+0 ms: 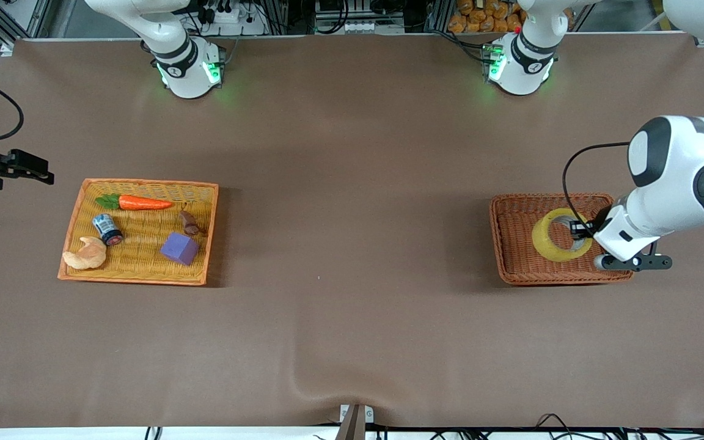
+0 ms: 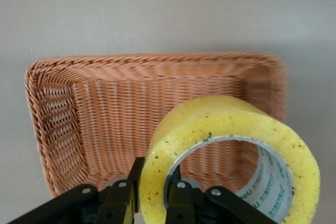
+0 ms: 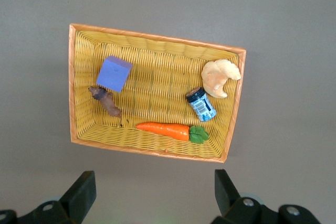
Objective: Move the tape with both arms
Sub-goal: 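Carry the tape roll with the left gripper into the brown basket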
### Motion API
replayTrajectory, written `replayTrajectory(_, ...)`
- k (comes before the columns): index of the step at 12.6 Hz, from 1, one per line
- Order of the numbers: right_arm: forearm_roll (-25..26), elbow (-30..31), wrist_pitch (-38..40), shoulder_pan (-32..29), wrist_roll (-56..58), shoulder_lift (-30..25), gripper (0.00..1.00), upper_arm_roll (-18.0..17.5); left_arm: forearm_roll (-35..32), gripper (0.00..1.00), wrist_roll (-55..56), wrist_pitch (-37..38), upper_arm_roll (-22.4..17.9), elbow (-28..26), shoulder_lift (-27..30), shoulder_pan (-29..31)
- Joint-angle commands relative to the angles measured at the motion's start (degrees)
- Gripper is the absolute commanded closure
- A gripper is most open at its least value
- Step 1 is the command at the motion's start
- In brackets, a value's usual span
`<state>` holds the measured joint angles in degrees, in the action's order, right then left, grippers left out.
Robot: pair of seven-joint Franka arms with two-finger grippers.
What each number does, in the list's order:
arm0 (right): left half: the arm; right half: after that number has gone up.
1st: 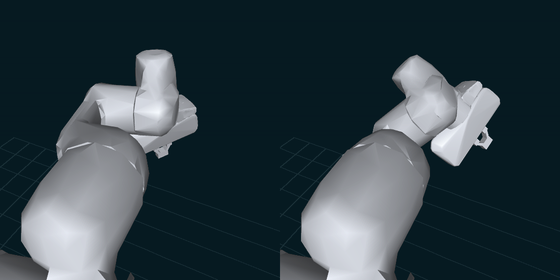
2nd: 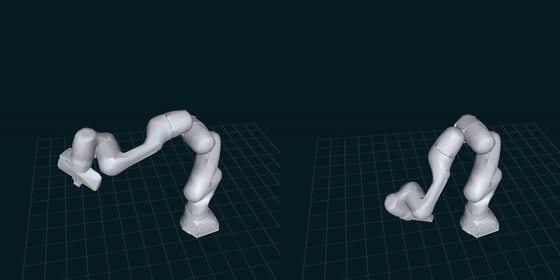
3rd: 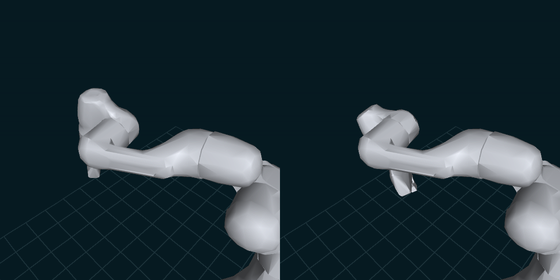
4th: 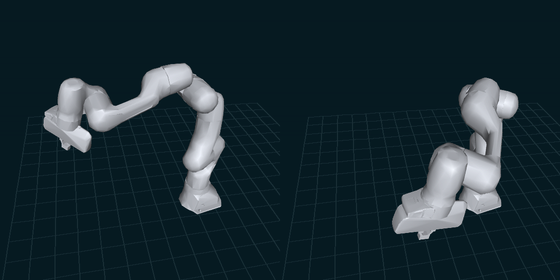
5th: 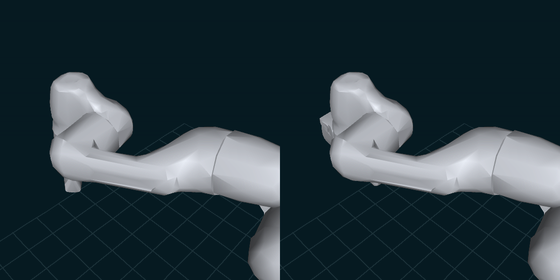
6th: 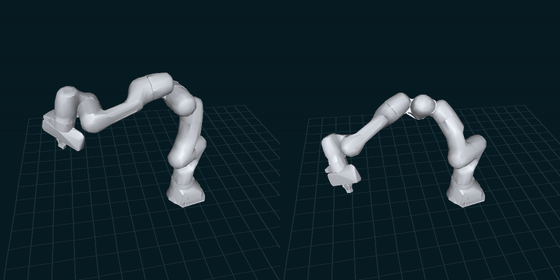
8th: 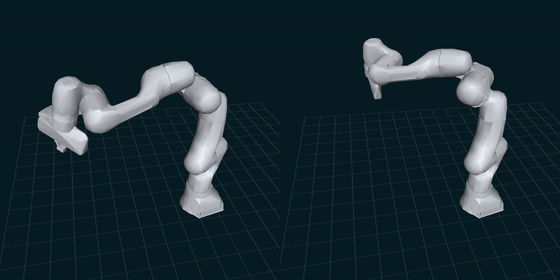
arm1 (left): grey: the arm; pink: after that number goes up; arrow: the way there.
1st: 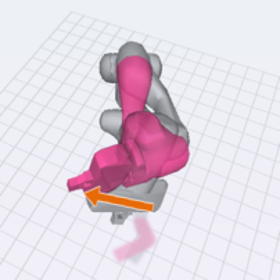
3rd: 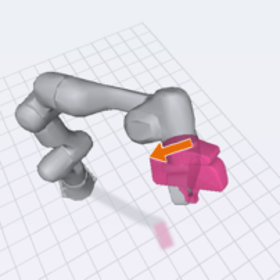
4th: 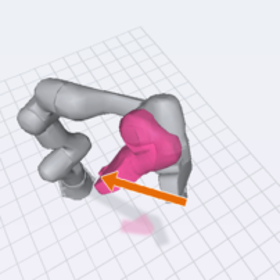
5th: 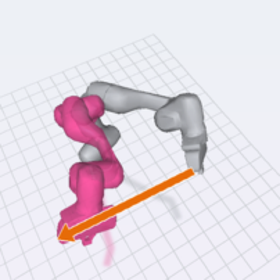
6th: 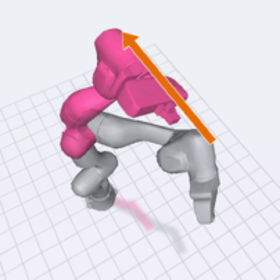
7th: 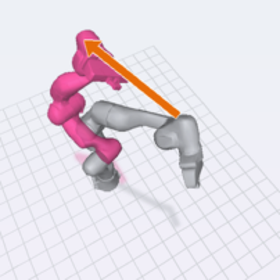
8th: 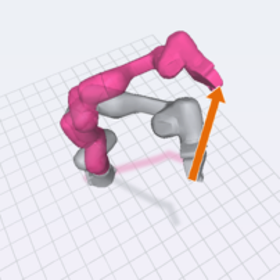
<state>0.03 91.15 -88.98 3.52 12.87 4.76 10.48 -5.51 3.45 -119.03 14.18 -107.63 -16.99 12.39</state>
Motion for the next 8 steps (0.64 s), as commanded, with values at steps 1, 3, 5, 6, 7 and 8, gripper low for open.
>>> replayTrajectory(1, 0.6, -0.4, 1.5, -2.0, 0.3, -0.1, 0.0, -2.5, -1.0, 1.0, -2.4, -8.7, 0.8, -8.3, 1.6, 3.0)
replayTrajectory(3, 0.6, -0.4, 2.5, -2.0, 0.2, -0.3, 0.0, -2.6, -1.2, 1.0, -3.4, -11.1, 0.8, -9.7, -0.3, 4.4)
replayTrajectory(5, 0.4, -0.9, 3.9, -2.1, 0.1, -0.5, 0.0, -2.8, -1.2, 1.0, -5.8, -14.7, 0.8, -9.7, -3.3, 5.5)
replayTrajectory(6, 0.2, -0.9, 3.8, -2.1, 0.1, -0.4, 0.0, -2.9, -1.2, 1.0, -5.8, -15.6, 0.7, -9.7, -4.6, 5.5)
replayTrajectory(7, -0.1, -0.9, 3.8, -2.5, 0.1, -0.3, 0.0, -2.9, -2.5, 0.77, -5.9, -17.2, 0.6, -9.7, -5.8, 5.6)
replayTrajectory(8, -0.1, -0.9, 3.9, -2.8, 0.2, -0.4, 0.0, -2.9, -5.5, 0.46, -5.9, -18.6, 0.5, -9.5, -6.4, 5.8)
